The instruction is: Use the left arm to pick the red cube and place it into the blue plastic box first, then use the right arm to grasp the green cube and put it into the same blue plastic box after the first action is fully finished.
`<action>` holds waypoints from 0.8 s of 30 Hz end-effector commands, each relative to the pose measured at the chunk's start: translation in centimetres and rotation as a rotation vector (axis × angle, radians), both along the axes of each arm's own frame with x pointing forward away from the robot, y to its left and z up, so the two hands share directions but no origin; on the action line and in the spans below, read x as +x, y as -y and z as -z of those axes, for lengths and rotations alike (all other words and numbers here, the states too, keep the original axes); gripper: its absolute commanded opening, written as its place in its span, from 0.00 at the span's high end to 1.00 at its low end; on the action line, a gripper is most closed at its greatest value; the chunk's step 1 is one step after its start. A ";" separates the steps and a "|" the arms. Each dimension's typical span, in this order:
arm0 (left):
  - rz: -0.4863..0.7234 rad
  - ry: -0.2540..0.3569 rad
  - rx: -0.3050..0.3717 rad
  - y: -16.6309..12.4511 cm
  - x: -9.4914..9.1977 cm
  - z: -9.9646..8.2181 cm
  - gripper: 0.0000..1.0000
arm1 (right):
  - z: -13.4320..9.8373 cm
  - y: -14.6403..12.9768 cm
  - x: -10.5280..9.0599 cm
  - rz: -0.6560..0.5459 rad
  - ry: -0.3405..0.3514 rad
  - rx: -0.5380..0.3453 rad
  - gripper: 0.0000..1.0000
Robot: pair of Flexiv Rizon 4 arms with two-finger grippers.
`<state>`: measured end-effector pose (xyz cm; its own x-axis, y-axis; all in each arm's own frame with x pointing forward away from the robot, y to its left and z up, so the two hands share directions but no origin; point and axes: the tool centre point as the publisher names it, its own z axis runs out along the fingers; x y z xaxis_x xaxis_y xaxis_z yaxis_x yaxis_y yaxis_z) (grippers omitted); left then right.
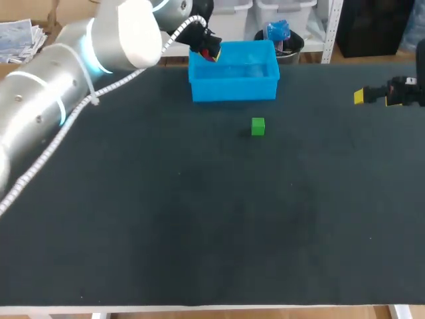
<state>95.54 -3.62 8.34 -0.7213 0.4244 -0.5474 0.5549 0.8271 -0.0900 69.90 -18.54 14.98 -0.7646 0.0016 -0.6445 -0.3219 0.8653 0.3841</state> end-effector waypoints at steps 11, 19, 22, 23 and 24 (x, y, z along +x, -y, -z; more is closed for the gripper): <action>-0.003 -0.105 0.090 2.5 4.2 2.9 1.00 | 0.0 0.0 0.0 0.001 -0.001 -0.002 0.00; -0.006 -0.107 0.086 2.3 3.9 1.5 0.00 | 0.0 0.0 0.0 0.001 -0.001 -0.002 0.00; -0.001 -0.092 0.069 2.3 3.4 0.0 0.00 | 0.0 0.0 0.0 0.001 -0.001 -0.002 0.00; 0.007 -0.086 0.062 2.3 3.1 -0.6 0.00 | 0.0 0.0 0.0 0.001 -0.001 -0.002 0.00; 0.012 -0.084 0.056 2.3 2.7 -1.2 0.00 | 0.0 0.0 0.0 0.001 -0.001 -0.002 0.00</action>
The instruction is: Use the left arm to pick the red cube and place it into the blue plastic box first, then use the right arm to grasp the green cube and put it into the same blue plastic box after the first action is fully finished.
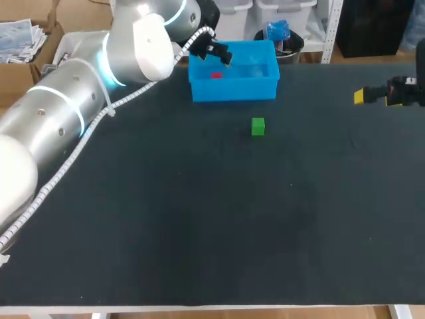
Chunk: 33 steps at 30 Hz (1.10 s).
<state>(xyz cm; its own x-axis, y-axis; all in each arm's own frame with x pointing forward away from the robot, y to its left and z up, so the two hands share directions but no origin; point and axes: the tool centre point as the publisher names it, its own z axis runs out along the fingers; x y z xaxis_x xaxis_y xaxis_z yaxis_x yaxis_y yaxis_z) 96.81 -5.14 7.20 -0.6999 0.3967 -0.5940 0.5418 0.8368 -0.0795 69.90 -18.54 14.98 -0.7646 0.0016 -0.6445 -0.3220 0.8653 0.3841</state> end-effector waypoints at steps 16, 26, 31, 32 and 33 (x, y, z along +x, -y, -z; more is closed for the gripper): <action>0.108 0.032 -0.102 -7.9 -9.0 -9.0 0.00 | 0.0 0.0 0.0 0.001 -0.001 -0.002 0.00; 0.038 0.064 -0.154 -13.5 -16.4 -7.9 0.00 | 0.0 0.0 0.0 0.001 -0.001 -0.002 0.00; 0.031 0.082 -0.190 -15.5 -19.5 -6.9 0.00 | 0.0 0.0 0.0 0.001 -0.001 -0.002 0.00; 0.032 0.090 -0.197 -15.9 -20.1 -6.7 0.00 | 0.0 0.0 0.0 0.001 -0.001 -0.002 0.00; 0.034 0.094 -0.212 -16.2 -20.6 -6.5 0.00 | 0.0 0.0 0.0 0.001 -0.001 -0.002 0.00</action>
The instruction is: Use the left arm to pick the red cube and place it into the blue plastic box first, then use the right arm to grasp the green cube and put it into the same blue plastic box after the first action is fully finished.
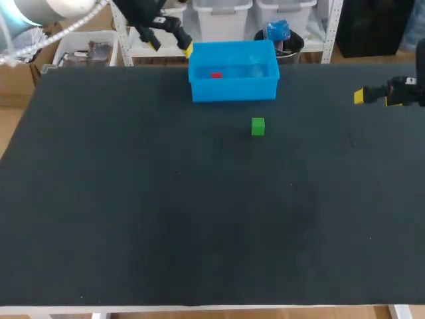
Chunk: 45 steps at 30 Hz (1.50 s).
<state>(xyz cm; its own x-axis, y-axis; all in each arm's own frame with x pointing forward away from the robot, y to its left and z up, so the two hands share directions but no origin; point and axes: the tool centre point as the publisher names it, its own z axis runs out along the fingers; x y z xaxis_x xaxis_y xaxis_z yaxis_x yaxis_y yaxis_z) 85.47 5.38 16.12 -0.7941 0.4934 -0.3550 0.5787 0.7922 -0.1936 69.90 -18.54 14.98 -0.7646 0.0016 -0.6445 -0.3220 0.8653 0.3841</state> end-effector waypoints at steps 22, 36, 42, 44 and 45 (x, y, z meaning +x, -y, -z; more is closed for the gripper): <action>-0.015 0.396 -0.317 -9.2 -13.2 3.6 0.00 | 0.0 0.0 0.0 0.001 -0.001 -0.002 0.00; 0.047 0.322 -0.289 -7.5 -13.5 3.6 0.00 | 0.0 0.0 0.0 0.001 -0.001 -0.002 0.00; 0.057 0.311 -0.274 -7.4 -13.4 3.4 0.00 | 0.0 0.0 0.0 0.001 -0.001 -0.002 0.00; 0.057 0.311 -0.274 -7.4 -13.4 3.4 0.00 | 0.0 0.0 0.0 0.001 -0.001 -0.002 0.00; 0.057 0.311 -0.274 -7.4 -13.4 3.4 0.00 | 0.0 0.0 0.0 0.001 -0.001 -0.002 0.00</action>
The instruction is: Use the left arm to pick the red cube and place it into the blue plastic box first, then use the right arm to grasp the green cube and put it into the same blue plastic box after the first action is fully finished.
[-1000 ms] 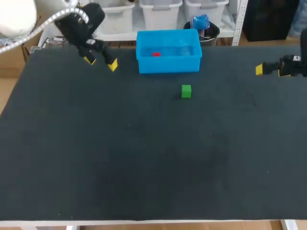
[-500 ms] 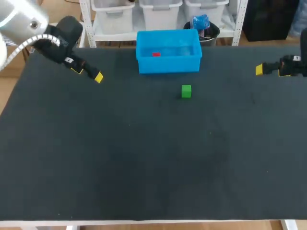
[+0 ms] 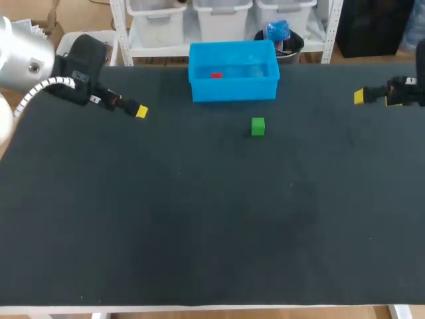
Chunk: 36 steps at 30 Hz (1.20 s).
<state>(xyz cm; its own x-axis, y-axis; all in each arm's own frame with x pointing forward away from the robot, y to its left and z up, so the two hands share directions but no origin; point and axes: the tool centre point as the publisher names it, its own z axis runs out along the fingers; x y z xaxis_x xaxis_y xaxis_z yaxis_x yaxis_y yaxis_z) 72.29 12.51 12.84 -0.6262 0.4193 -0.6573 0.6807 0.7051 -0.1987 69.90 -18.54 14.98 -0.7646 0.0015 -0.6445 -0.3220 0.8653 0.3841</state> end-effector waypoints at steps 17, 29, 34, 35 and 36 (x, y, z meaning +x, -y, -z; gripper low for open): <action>-0.006 0.039 -0.042 -0.2 -0.2 0.1 0.00 | 1.3 -9.8 4.9 0.000 -0.198 -0.147 0.00; -0.006 0.039 -0.042 -0.2 -0.2 0.1 0.00 | 1.4 -10.3 5.1 0.002 -0.190 -0.111 0.00; -0.006 0.039 -0.042 -0.2 -0.2 0.1 0.00 | 1.4 -10.3 5.1 0.002 -0.190 -0.111 0.00; -0.006 0.039 -0.042 -0.2 -0.2 0.1 0.00 | 1.4 -10.3 5.1 0.002 -0.190 -0.111 0.00; -0.006 0.039 -0.042 -0.2 -0.2 0.1 0.00 | 1.4 -10.3 5.1 0.002 -0.190 -0.111 0.00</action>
<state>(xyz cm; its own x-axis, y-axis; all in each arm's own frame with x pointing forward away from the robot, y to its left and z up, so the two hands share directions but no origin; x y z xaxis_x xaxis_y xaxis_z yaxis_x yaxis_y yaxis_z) 72.19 12.54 12.80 -0.6066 0.3898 -0.6929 0.6808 0.7048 -0.1996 75.20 -8.32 13.48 -0.8736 -0.0630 -0.4826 -0.2552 0.9036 0.3441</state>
